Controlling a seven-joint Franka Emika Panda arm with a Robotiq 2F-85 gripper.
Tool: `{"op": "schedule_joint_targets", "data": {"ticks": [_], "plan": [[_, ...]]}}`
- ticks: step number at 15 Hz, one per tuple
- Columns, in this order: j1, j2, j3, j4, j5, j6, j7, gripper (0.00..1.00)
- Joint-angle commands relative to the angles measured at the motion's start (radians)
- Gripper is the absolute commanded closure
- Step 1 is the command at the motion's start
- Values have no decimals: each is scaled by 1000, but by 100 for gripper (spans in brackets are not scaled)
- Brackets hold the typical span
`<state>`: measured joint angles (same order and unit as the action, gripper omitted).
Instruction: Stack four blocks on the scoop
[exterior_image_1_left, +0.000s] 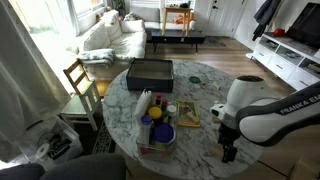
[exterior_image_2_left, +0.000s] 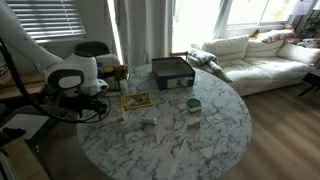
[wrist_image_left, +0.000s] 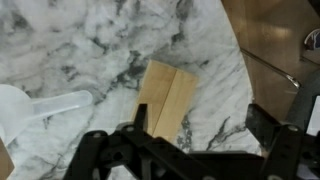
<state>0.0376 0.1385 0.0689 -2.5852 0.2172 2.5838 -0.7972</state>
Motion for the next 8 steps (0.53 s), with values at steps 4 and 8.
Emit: {"op": "schedule_joint_targets", "data": {"ticks": [4,8], "plan": [[-25,63,12,31,-41,27,66,0],[-30,89,11,45,-50,43,92,0]]}}
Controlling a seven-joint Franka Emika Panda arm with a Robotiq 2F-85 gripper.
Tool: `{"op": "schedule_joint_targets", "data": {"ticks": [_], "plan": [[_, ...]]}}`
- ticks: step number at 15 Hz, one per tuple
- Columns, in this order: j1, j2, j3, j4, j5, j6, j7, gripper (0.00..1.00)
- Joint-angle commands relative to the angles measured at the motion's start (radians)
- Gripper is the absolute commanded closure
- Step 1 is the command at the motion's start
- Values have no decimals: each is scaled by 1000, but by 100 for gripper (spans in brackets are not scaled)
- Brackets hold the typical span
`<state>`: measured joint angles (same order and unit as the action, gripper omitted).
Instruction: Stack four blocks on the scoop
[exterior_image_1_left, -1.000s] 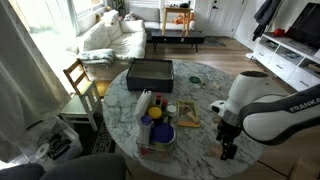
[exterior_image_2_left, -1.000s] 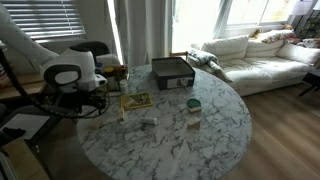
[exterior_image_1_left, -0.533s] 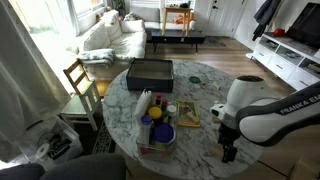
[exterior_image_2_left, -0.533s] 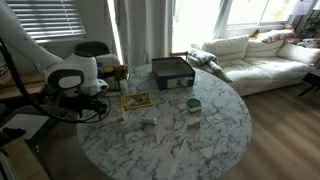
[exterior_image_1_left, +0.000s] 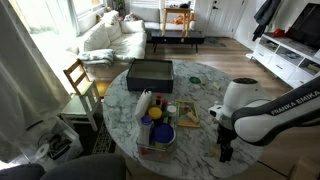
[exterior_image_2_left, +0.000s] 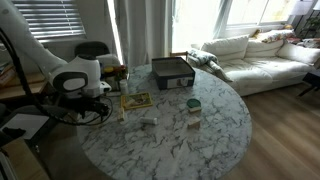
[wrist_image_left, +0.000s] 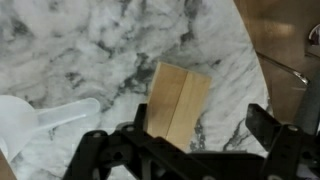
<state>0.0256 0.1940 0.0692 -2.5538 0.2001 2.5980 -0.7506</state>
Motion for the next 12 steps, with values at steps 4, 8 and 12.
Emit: {"op": "schedule_joint_targets", "data": {"ticks": [4,8,12], "plan": [[-26,51,10,21,-59,42,91,0],[-39,67,19,30,-59,35,99,26],[-45,78,25,38,-58,34,96,47]]}}
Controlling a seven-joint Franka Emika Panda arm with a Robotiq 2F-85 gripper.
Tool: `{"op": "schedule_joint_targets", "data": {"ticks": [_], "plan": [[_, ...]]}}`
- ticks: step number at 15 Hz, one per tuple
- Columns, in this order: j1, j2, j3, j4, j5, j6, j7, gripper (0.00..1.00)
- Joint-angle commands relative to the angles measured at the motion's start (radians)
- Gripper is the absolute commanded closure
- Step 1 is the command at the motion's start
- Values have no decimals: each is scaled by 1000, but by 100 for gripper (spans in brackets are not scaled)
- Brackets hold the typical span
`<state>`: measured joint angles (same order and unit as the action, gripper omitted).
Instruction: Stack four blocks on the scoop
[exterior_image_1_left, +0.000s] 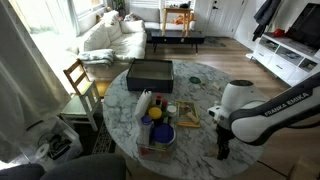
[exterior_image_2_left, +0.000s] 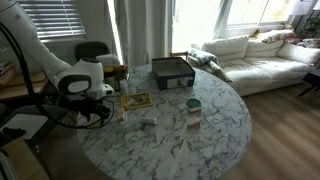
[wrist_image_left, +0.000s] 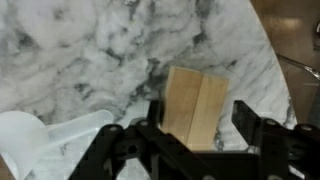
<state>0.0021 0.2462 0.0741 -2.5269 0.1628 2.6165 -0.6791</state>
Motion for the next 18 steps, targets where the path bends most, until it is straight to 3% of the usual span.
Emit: {"op": "schedule_joint_targets", "data": {"ticks": [1,3,10,18], "plan": [[-23,27,21,14,-21,15,23,56],[-25,19,24,15,-20,9,20,68],[-25,-53,35,7,-31,-50,8,69],[-5,-262,0,-1,-68,-299,15,69]]}}
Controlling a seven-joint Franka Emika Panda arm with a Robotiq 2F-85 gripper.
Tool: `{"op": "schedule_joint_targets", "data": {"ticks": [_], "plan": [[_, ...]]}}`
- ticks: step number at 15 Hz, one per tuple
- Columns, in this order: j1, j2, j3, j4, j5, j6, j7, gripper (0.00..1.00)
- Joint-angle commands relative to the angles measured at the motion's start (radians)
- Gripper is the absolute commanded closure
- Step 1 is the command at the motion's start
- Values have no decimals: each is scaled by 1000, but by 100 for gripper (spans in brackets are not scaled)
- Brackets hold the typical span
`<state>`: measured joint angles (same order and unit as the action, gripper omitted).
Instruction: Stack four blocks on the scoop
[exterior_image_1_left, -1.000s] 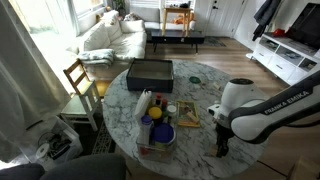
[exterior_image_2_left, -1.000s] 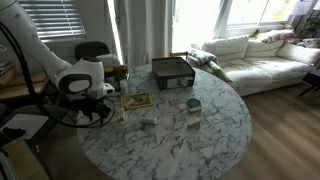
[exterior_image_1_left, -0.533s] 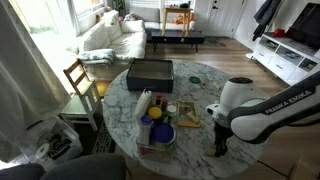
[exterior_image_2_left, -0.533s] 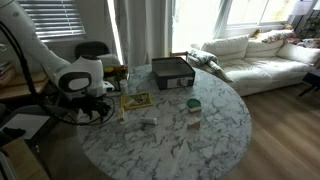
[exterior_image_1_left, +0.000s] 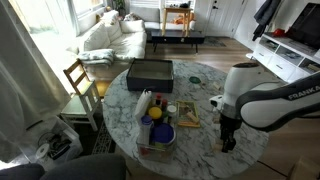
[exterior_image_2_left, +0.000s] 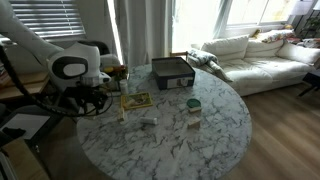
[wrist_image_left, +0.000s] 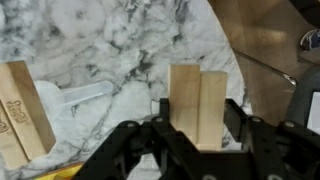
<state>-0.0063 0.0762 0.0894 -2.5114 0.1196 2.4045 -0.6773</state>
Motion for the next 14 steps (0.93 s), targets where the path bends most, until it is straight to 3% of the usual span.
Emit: {"op": "schedule_joint_targets", "data": {"ticks": [1,5,6,7,11,12,14], "plan": [[4,-112,-22,-13,-15,-107,15,69],[-12,-117,-81,11,112,-98,55,69],[-8,-108,-93,14,171,-92,-5,69],[5,-121,-81,8,98,-96,32,44],[-2,-113,-98,14,145,-96,14,44],[-2,-113,-98,14,145,-96,14,69],[-16,-85,-112,36,192,-71,118,69]]}}
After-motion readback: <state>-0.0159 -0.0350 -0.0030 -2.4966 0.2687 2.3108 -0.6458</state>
